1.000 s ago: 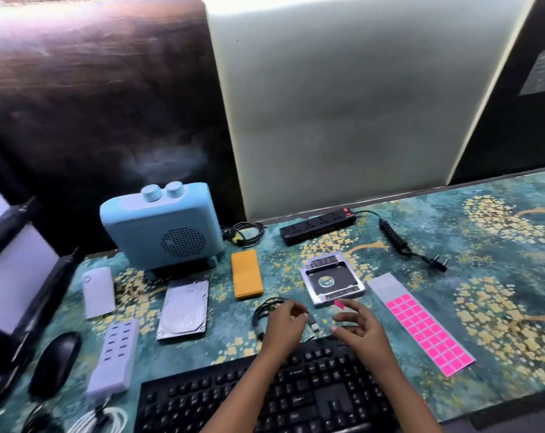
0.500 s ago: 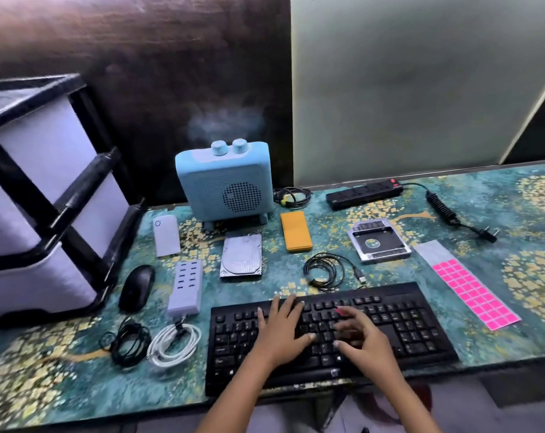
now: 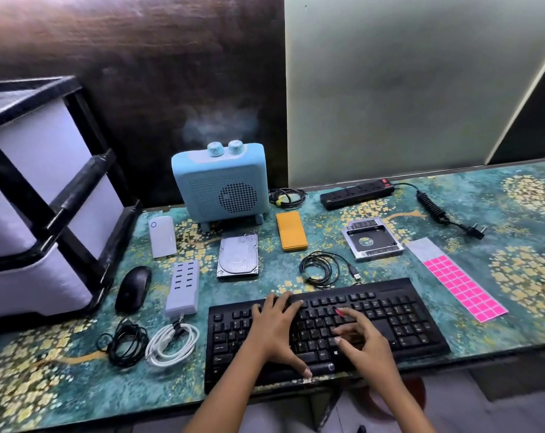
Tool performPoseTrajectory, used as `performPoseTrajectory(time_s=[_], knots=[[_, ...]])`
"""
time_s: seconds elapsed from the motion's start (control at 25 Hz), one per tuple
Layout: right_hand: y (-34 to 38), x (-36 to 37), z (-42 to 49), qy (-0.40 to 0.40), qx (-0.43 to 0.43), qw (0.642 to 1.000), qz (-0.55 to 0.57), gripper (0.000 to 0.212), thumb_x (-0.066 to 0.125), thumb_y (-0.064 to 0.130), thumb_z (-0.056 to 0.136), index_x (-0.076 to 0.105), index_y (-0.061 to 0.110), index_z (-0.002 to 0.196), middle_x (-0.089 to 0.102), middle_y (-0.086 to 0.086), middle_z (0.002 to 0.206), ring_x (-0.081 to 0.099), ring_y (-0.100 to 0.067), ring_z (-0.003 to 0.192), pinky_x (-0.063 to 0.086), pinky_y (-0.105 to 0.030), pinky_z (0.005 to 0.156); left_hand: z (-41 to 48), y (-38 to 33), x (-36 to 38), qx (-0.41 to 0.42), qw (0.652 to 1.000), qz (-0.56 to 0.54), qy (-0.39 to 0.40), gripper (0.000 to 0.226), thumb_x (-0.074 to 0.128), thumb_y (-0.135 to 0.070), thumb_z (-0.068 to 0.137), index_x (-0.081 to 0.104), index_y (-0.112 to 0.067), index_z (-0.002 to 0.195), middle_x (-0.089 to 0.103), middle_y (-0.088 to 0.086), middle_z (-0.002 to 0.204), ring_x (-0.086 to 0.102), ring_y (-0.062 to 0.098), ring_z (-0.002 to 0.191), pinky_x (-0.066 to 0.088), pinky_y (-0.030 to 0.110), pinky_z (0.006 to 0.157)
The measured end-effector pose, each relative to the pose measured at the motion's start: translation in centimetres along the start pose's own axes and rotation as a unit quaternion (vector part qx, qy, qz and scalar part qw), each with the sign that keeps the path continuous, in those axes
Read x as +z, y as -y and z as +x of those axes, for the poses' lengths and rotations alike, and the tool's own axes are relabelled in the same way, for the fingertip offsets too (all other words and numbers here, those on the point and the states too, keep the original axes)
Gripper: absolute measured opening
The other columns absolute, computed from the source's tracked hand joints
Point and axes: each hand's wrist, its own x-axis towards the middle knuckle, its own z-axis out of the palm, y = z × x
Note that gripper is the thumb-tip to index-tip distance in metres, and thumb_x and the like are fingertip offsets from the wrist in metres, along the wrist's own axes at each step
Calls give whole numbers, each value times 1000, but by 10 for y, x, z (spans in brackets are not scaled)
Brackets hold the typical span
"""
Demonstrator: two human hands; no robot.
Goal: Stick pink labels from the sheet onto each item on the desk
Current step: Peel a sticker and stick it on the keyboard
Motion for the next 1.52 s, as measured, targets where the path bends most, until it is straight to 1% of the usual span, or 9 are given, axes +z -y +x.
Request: performPoseTrajectory(time_s=[0.24,0.44,0.6,0.72,0.84,1.04,1.2,1.4,1.52], knots=[[-1,-1,-2,-14,-3,1000,-3,48,68,1,75,53,36,104,70,2,81,63,0,71,43,-5,69,-3,-9,3,2,998,37,42,138,76,-67,46,-8,-25,147,-17,2,157,-19,34,143,-8,68,107],[-1,4,-2,-14,-6,1000,4,45,68,4,76,55,37,105,71,2,79,64,-1,71,46,-19,73,-1,-13,-3,10,999,33,39,135,79,-60,46,0,-18,147,-9,11,157,-10,37,143,2,67,110],[5,-6,-1,-26,-46,999,10,51,74,8,71,54,43,103,70,8,81,66,-6,72,51,-17,71,3,-10,-22,31,998,20,56,130,80,-60,46,9,-18,146,4,13,156,6,35,143,15,58,115],[13,-19,2,23,-117,992,-43,70,85,21,56,51,43,113,68,8,84,63,-5,84,47,-8,78,13,-5,-51,41,992,-45,110,116,83,-52,50,23,-20,143,27,8,148,30,27,135,28,43,114],[26,-28,15,73,-173,972,-138,76,82,26,59,41,54,116,60,15,98,56,0,95,42,-6,84,26,1,-77,6,965,-159,209,100,81,-43,48,39,-24,136,45,2,141,47,22,124,39,36,107],[46,-40,48,78,-207,967,-130,77,79,11,62,38,54,111,58,15,94,58,-3,84,50,-15,77,42,-6,-112,-41,944,-135,300,86,74,-35,67,35,-22,142,31,1,152,29,23,139,29,37,111],[63,-45,71,79,-210,972,-77,73,80,6,57,44,51,103,59,8,91,62,-10,72,55,-22,68,50,-22,-134,-5,959,-163,234,88,75,-35,59,38,-26,139,36,-2,149,35,16,135,30,36,113],[83,-49,103,59,-262,962,-57,55,82,13,61,59,33,106,59,16,95,58,3,86,44,-6,77,52,-30,-137,17,984,-166,69,42,71,-19,75,63,-27,116,65,-2,119,57,10,89,47,29,89],[81,-65,116,79,-265,960,47,36,75,9,70,65,35,93,66,12,91,63,-5,82,48,-11,76,56,-23,-135,-39,976,-207,-51,29,70,-24,77,70,-21,105,71,2,106,63,14,90,49,26,82]])
